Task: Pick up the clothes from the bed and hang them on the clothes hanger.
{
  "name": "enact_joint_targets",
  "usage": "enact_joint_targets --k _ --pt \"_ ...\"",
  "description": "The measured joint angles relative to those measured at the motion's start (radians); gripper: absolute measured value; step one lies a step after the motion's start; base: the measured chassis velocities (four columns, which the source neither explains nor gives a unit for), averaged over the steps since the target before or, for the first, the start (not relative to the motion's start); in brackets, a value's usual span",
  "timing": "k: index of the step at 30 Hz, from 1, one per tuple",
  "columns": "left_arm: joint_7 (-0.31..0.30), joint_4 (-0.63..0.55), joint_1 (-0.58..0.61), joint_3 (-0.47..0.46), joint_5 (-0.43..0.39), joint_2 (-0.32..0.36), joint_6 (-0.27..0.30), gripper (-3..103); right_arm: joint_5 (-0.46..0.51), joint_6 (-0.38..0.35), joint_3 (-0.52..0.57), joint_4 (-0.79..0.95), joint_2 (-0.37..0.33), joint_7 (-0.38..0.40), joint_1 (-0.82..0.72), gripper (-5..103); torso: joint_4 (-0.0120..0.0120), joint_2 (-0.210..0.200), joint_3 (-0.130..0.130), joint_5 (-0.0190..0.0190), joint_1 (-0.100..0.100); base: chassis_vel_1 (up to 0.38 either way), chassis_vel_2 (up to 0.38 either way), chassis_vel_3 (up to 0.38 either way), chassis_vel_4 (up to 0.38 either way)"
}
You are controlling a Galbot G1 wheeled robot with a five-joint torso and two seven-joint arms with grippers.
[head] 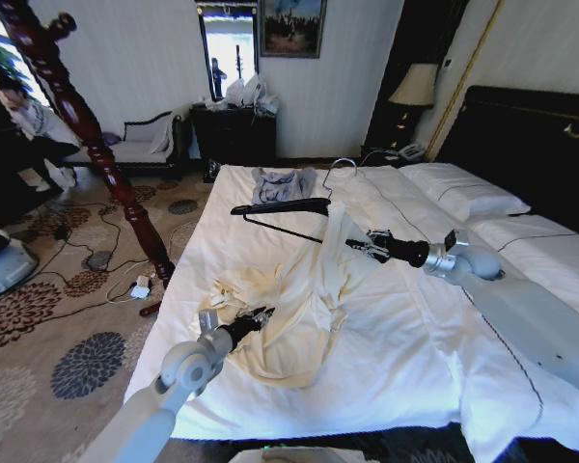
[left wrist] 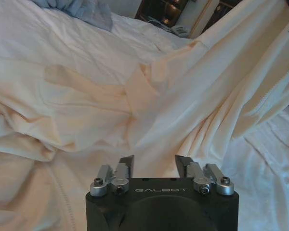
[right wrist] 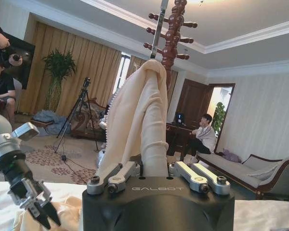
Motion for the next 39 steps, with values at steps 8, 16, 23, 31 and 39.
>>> enact_joint_targets --k 8,16,23,31,39 --pt "0.028 0.103 -0.098 0.018 0.223 -0.013 -0.023 81 0.000 0.000 0.006 0.010 -0.004 0.000 -0.004 20 -0.0002 0.000 0.000 -0.0001 0.001 0.000 0.000 0.000 0.000" --pt "0.031 0.162 -0.116 0.127 0.351 -0.104 -0.110 100 0.008 -0.003 0.004 0.020 -0.003 0.013 0.004 20 -0.0001 0.000 0.000 0.0000 0.000 0.000 0.000 0.000 0.000" --pt "0.021 0.206 -0.099 0.172 0.431 -0.171 -0.191 100 0.076 -0.018 -0.006 0.032 -0.010 0.028 0.027 20 -0.0003 0.000 0.000 0.0000 0.000 0.000 0.000 0.000 0.000" --pt "0.021 0.247 -0.059 0.157 0.507 -0.185 -0.273 100 0.149 -0.034 -0.016 0.060 -0.020 0.047 0.052 20 0.0000 0.000 0.000 -0.0001 0.000 0.000 0.000 0.000 0.000" --pt "0.000 0.259 -0.112 0.108 0.477 -0.193 -0.278 100 0.152 -0.036 -0.017 0.067 -0.014 0.049 0.049 20 -0.0001 0.000 0.000 -0.0001 0.000 0.000 0.000 0.000 0.000"
